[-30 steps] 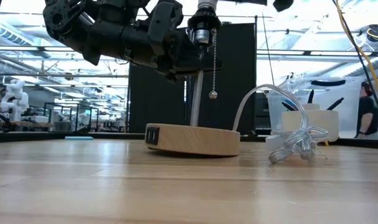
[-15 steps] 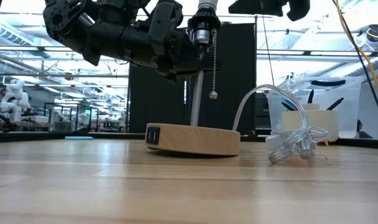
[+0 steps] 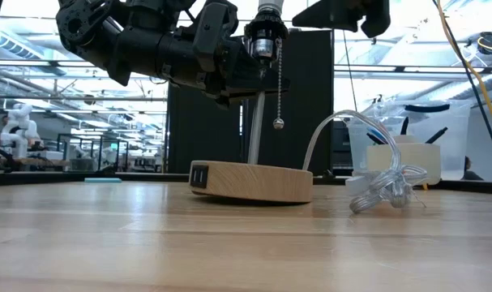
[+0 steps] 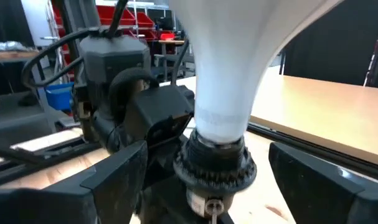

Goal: Screw lightbulb
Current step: Remove the lightbulb from the lamp

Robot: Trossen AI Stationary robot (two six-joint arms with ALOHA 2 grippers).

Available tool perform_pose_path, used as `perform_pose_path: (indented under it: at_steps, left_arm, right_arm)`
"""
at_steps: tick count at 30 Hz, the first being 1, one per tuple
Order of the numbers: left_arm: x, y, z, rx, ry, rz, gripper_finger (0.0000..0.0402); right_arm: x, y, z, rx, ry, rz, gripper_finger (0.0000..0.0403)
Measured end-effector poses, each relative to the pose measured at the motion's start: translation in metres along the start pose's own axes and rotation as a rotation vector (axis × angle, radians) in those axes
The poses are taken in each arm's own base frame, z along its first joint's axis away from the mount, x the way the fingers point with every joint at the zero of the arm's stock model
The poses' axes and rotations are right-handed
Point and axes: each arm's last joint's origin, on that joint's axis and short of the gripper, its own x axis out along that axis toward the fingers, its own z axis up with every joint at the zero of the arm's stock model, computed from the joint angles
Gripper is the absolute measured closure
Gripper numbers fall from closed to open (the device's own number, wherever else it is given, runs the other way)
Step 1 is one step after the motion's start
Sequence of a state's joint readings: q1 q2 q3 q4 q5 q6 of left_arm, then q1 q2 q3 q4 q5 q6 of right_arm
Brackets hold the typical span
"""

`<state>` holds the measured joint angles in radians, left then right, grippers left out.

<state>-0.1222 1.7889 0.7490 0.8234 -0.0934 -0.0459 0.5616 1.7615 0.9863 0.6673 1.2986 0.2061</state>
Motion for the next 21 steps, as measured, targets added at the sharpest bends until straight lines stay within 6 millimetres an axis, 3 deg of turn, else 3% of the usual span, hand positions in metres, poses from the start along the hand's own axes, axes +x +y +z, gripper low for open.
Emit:
perform_pose_path:
  at_steps: [10,21]
  left_arm:
    - [0.0,0.0,0.0,0.0,0.0,0.002,0.0374]
    - [0.0,0.0,0.0,0.0,-0.001,0.002,0.0374]
  right_arm:
    - [0.025,-0.006,0.015,0.011,-0.051,0.008,0.0077]
    - [0.025,-0.011,0.041,-0.043,-0.166,-0.027,0.0078]
